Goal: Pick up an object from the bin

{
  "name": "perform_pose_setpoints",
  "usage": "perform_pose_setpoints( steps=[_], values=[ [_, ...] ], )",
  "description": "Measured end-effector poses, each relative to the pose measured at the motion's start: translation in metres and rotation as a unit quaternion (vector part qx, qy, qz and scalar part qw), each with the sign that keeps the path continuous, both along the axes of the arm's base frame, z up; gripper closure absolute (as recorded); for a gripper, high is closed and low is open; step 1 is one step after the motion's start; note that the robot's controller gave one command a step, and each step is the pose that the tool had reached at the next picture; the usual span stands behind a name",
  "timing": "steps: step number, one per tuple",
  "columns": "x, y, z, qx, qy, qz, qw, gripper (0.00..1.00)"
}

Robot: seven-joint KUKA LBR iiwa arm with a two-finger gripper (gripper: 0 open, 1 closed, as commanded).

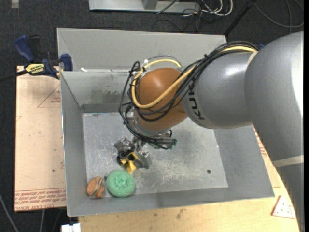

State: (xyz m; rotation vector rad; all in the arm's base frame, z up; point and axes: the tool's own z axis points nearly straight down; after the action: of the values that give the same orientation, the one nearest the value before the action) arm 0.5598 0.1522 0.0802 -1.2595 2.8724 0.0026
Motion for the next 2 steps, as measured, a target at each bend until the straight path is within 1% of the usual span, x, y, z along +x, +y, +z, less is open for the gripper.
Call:
perform_pose_setpoints(
  steps=[1,2],
  values=[
    [-0.0005,0.0002,0.0023,0.0,0.0003,0.0,1.0,1.0],
    [0.0009,0.0012,0.0114,0.002,-0.0037,-0.001,1.0,1.0]
  ],
)
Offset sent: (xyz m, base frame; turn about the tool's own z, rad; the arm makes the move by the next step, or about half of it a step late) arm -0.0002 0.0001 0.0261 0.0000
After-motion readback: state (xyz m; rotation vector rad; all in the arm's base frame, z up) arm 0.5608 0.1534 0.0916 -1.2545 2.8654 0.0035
